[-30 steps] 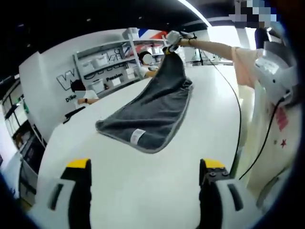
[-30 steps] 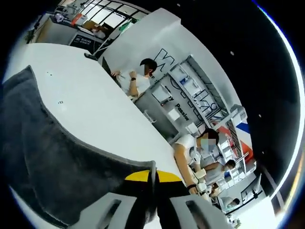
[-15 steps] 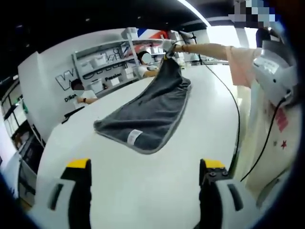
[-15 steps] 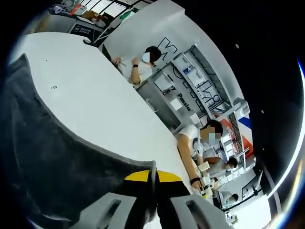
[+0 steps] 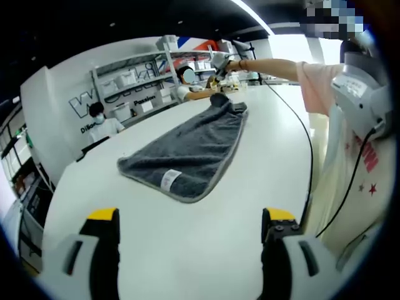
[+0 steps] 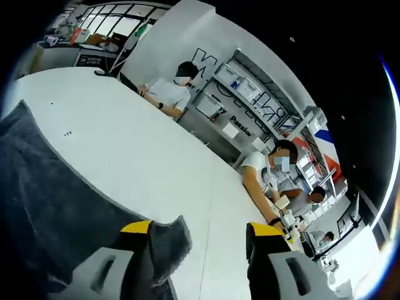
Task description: Fold the towel on the table until its edges align and the towel forms a compact rectangular stack.
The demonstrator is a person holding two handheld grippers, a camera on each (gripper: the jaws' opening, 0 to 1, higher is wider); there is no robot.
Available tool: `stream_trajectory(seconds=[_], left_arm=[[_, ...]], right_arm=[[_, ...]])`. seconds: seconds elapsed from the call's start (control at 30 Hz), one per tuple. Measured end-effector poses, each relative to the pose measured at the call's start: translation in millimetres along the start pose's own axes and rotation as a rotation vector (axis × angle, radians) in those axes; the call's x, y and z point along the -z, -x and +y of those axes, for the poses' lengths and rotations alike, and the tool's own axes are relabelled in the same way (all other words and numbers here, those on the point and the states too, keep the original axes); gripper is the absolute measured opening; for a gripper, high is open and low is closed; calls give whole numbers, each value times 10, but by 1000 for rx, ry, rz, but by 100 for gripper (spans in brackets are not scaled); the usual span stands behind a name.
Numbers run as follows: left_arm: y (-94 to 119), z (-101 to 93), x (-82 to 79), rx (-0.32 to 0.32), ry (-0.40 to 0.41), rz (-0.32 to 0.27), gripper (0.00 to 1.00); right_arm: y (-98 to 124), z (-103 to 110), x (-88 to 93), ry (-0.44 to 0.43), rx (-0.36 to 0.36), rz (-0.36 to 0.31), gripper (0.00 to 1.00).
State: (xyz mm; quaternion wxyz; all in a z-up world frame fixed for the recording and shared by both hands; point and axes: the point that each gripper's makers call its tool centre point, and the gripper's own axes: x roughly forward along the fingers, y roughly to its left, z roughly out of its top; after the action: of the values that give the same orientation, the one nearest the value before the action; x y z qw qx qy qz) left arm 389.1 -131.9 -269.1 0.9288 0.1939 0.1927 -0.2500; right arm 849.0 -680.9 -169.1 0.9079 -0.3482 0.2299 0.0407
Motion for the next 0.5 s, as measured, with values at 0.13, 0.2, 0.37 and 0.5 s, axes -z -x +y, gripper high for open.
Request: stream_trajectory(seconds=[0.13,0.2,0.37,0.5], left_arm=[[-23,-20,-9,10,-4,-3,99],[-36,-25,-4,15,-5,-4,99],[-61,-31,14,22,1,-5,99],[-64,-28,22,25,1,-4,99]], right_arm=[[6,54,-3,-92,-40,-29,81],[-2,105,22,-118,-72,-23,89],[-7,227,67,-207,-133,-29,100],[-61,253,124,-243,-154,-20,100]])
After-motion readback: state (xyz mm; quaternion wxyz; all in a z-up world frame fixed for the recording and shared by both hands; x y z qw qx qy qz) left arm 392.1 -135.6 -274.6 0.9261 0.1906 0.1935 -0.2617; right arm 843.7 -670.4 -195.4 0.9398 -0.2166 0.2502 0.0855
